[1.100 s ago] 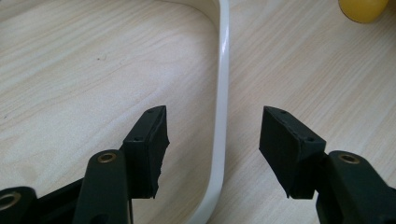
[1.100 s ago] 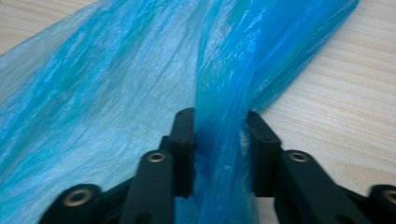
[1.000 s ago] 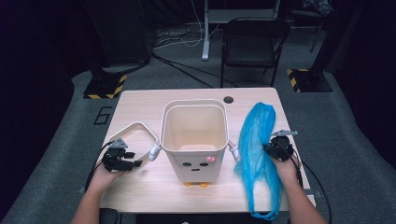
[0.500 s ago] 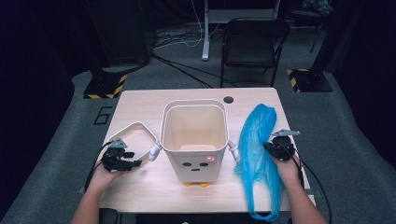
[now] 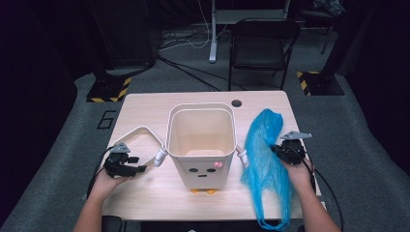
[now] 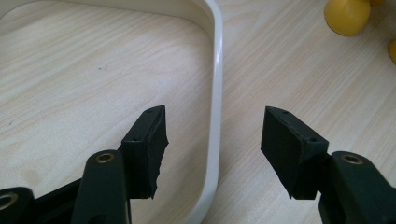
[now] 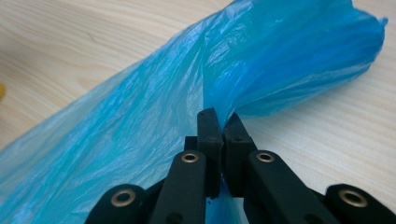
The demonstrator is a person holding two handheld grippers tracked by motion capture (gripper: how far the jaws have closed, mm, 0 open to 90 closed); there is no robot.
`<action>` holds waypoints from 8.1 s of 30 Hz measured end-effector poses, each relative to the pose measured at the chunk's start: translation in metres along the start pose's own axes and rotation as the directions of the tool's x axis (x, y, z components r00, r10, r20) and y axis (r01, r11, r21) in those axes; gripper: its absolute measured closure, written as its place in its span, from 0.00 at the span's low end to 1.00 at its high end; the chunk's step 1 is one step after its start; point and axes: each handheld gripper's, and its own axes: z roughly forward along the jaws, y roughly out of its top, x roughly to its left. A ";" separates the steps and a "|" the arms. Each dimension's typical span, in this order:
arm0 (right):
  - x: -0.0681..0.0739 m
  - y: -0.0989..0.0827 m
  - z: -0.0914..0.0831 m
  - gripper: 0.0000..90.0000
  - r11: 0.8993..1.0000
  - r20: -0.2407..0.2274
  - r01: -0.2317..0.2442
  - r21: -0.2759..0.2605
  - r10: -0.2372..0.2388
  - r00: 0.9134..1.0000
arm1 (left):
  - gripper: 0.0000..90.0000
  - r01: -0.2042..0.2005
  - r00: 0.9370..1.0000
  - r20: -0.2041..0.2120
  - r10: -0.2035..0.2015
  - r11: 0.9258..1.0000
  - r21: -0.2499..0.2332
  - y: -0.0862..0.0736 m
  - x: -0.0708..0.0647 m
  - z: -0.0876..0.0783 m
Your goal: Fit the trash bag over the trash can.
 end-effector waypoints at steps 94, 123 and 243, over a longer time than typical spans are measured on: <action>0.048 0.137 -0.163 0.98 0.928 -0.326 0.285 -0.240 -0.354 0.877 | 0.43 -0.210 0.957 0.160 0.242 0.958 -0.195 0.108 -0.067 -0.119; 0.069 0.179 -0.221 0.97 0.850 -0.352 0.361 -0.383 -0.495 0.794 | 0.43 -0.276 0.930 0.182 0.320 0.934 -0.228 0.146 -0.090 -0.141; 0.144 0.202 -0.153 0.96 0.811 -0.510 0.439 -0.386 -0.584 0.632 | 0.38 -0.403 0.842 0.245 0.481 0.862 -0.308 0.205 -0.151 -0.134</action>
